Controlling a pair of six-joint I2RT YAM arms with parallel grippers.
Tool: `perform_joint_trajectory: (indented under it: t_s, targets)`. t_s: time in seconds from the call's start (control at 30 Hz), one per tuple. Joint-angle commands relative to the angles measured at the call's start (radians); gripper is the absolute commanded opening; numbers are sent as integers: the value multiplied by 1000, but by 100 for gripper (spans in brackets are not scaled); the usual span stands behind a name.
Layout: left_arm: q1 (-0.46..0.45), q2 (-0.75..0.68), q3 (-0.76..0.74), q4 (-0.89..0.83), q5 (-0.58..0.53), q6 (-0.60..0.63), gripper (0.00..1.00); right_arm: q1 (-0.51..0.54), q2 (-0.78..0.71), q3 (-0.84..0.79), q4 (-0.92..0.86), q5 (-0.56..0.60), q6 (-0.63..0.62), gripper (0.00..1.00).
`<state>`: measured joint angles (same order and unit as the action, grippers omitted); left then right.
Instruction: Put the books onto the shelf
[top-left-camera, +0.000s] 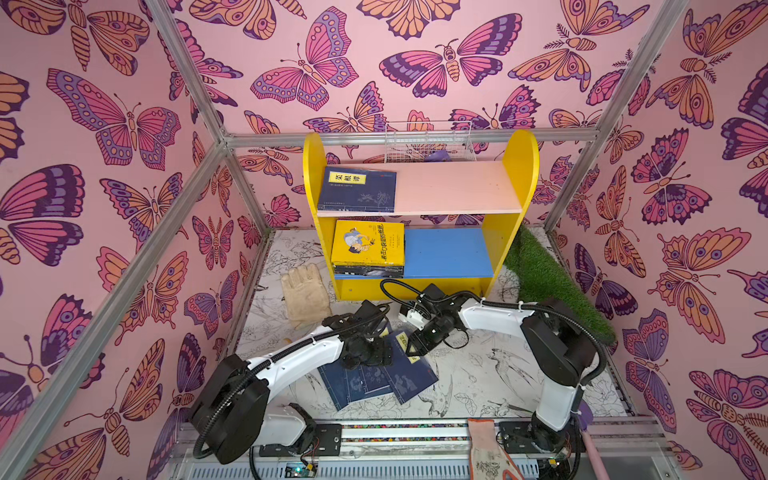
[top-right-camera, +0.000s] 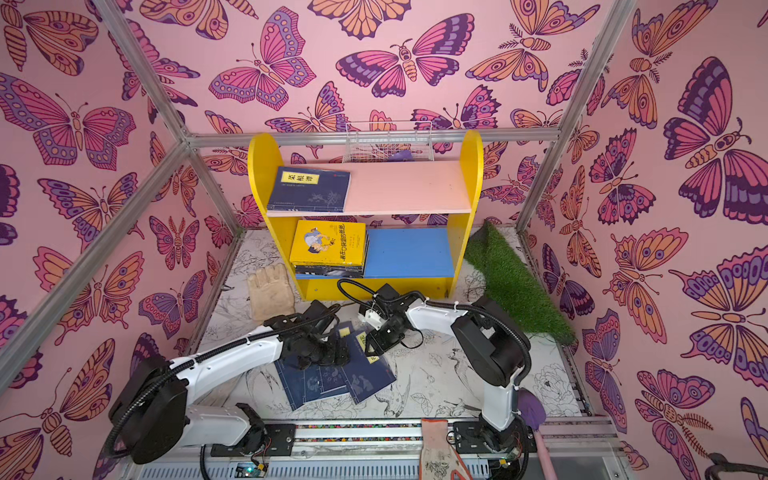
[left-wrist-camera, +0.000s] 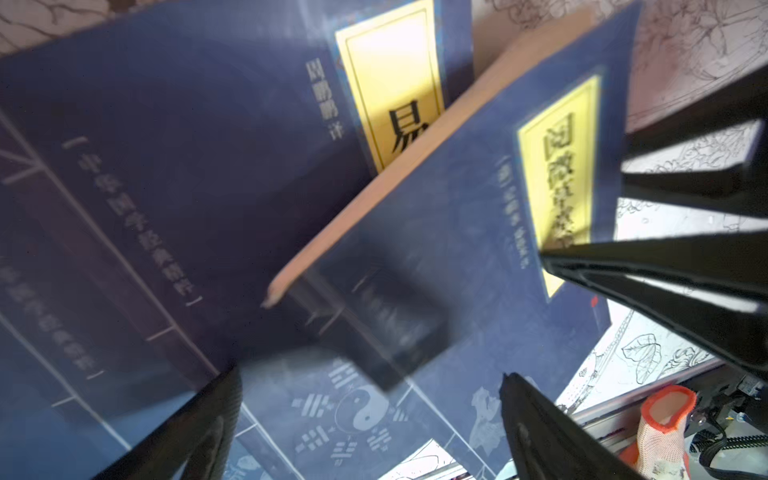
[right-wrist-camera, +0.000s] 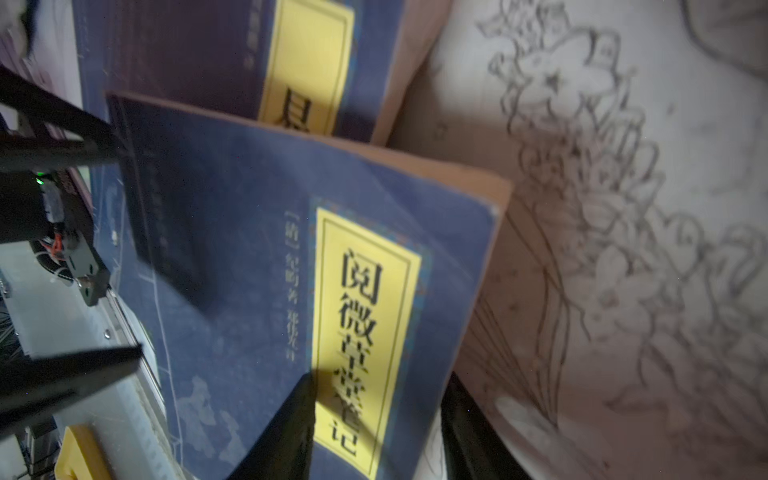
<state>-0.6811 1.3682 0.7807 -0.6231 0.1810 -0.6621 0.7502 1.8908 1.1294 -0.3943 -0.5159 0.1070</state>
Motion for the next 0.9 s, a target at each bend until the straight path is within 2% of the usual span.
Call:
perform_joint_trajectory:
  t_s: [0.0,0.1,0.27,0.5,0.87]
  targets:
    - [-5,89,-32,38,106,10,95,0,61,35,30,-47,13,49]
    - [-5,131,-27,86,157,16,89,0,75,53,37,-50,24,48]
    - [-5,149,-18,139,230,41,73,0,63,41,50,-37,31,48]
    - [-4,20,-81,351,358,92,69,1,65,37,55,-41,29,48]
    - [49,-84,-129,448,421,134,63,4,45,23,65,-37,25,48]
